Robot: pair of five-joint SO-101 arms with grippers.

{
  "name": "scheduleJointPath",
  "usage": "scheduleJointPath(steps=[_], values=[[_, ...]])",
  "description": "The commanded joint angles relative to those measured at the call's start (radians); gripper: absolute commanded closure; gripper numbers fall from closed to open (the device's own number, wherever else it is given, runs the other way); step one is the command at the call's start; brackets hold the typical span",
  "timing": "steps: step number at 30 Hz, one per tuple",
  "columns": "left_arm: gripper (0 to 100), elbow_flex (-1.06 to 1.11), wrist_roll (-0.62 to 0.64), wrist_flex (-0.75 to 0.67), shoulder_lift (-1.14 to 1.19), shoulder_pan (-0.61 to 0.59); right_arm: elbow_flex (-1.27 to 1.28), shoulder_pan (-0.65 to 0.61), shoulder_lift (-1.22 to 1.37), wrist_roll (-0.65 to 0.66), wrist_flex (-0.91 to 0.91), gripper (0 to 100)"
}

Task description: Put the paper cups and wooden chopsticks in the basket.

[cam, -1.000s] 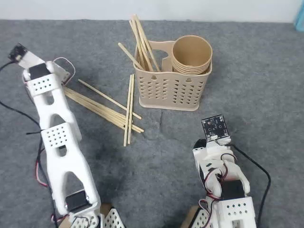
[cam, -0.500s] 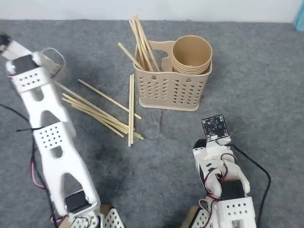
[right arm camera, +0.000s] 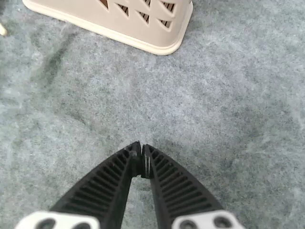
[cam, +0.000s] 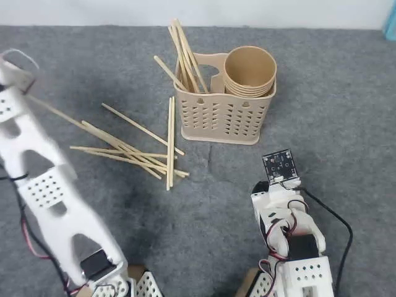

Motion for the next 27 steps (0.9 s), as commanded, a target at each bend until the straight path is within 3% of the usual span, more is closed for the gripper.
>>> scheduleJointPath(steps=[1,10,14,21,27], values=[[99,0.165,-0.035,0.043,-0.232,-0.011,0.02,0.007,-0.01,-0.002,-0.001,99.0],[99,0.855,-0.238,0.018,-0.807,0.049,0.02,0.007,-0.01,-0.003,-0.001,99.0],[99,1.11,-0.253,-0.06,-1.042,0.083,0.02,0.007,-0.01,-0.006,0.002,99.0],[99,1.512,-0.255,-0.324,-1.455,0.1,0.02,0.01,-0.01,-0.008,0.005,99.0],[99,1.874,-0.253,-0.675,-1.781,0.175,0.02,0.01,-0.01,-0.008,0.007,99.0]])
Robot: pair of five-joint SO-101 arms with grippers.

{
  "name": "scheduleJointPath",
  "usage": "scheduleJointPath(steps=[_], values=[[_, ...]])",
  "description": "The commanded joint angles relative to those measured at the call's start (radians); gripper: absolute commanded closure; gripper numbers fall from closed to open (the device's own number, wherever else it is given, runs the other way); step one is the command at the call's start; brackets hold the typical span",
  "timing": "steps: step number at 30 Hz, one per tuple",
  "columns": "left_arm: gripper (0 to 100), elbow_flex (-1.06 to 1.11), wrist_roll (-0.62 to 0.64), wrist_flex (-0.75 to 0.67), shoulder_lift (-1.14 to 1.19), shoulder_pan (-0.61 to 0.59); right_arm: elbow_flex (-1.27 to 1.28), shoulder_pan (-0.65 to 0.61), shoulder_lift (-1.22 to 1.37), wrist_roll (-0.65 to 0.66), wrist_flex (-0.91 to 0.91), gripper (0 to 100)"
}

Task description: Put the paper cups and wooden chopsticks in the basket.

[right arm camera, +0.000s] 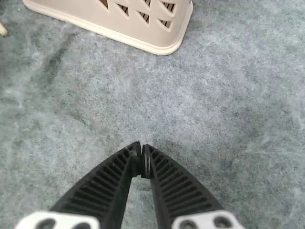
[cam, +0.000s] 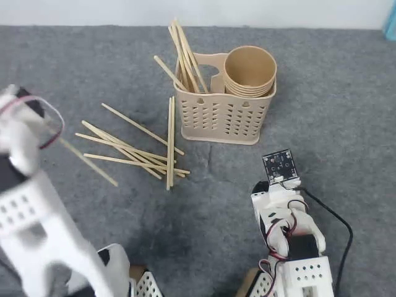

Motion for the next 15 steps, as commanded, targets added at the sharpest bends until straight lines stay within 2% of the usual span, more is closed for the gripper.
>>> scheduleJointPath(steps=[1,6,11,13,15], values=[[99,0.203,-0.012,-0.253,-0.216,0.074,0.02,0.01,-0.01,-0.008,0.007,99.0],[99,0.453,-0.015,-0.615,-0.451,0.224,0.02,0.01,-0.01,-0.008,0.007,99.0],[99,0.68,-0.015,-1.134,-0.592,0.377,0.02,0.012,-0.01,-0.008,0.005,99.0],[99,0.717,-0.015,-1.312,-0.614,0.445,0.02,0.012,-0.01,-0.008,0.005,99.0],[99,0.711,-0.015,-1.402,-0.611,0.503,0.02,0.012,-0.01,-0.008,0.005,99.0]])
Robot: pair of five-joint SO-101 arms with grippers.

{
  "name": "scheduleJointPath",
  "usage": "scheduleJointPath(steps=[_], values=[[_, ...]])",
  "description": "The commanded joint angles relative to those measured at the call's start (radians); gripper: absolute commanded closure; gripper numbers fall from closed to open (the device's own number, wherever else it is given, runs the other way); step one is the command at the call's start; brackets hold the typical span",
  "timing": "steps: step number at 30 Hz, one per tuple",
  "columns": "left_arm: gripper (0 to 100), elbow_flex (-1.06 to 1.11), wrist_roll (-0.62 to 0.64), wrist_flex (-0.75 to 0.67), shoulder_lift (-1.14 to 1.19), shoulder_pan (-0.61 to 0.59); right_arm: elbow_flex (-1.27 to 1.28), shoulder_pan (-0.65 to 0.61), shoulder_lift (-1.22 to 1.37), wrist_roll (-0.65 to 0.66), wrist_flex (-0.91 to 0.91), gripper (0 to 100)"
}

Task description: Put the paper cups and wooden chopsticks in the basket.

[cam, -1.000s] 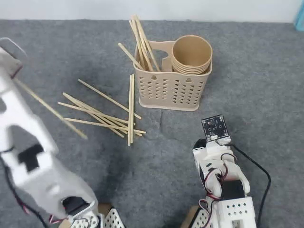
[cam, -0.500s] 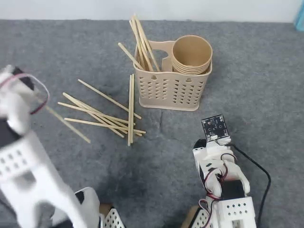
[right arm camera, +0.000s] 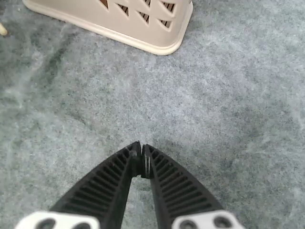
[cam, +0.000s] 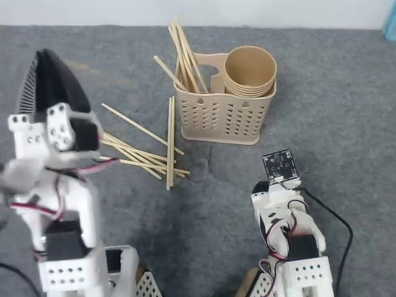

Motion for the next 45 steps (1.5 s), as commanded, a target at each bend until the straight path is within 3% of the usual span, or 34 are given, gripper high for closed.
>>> scheduleJointPath(steps=[1,7,12,20,27,45], values=[[99,-0.019,-0.014,-0.232,-0.014,0.118,0.02,0.012,-0.01,-0.008,0.005,99.0],[99,-0.245,-0.014,-0.037,0.127,0.272,0.02,0.012,-0.01,-0.006,0.004,99.0],[99,-0.443,-0.015,0.11,0.341,0.318,0.02,0.012,-0.01,-0.005,0.004,99.0],[99,-0.527,-0.017,0.104,0.6,0.321,0.02,0.013,-0.01,-0.003,0.007,99.0],[99,-0.529,-0.017,-0.146,0.697,0.321,0.02,0.013,-0.01,-0.003,0.005,99.0],[99,-0.72,-0.075,-0.169,0.944,0.373,0.02,0.013,-0.012,-0.002,0.007,99.0]])
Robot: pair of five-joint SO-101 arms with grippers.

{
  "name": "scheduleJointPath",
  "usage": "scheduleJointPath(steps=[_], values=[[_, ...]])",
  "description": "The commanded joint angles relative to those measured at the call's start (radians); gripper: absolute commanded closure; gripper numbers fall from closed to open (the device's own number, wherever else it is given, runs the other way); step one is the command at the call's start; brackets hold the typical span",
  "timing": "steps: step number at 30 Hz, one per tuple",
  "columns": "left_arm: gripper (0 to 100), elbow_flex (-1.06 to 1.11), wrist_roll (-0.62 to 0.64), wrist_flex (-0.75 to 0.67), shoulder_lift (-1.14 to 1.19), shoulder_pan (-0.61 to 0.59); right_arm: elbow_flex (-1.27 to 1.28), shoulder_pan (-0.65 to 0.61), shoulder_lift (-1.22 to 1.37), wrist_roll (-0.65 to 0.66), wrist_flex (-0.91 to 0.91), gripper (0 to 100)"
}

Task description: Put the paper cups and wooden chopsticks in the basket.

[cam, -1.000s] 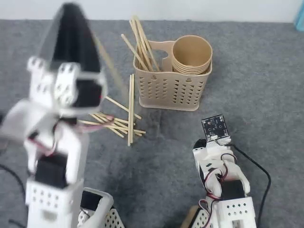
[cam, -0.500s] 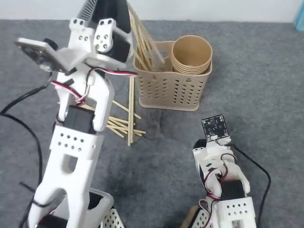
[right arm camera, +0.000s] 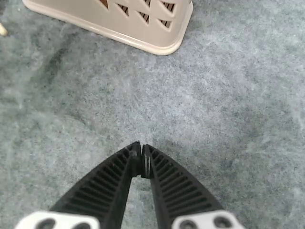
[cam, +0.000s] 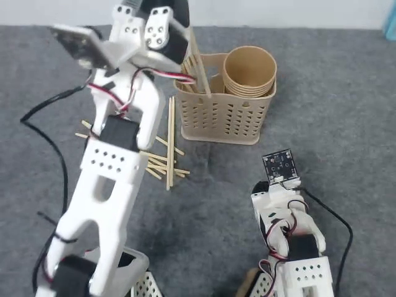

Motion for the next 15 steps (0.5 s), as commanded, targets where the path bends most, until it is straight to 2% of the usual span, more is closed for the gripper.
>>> scheduleJointPath(steps=[1,15], values=[[99,-0.073,-0.018,-0.054,0.044,0.012,0.02,0.013,-0.012,-0.002,0.007,99.0],[99,0.01,-0.018,-0.147,0.127,0.008,0.02,0.013,-0.016,-0.002,0.007,99.0]])
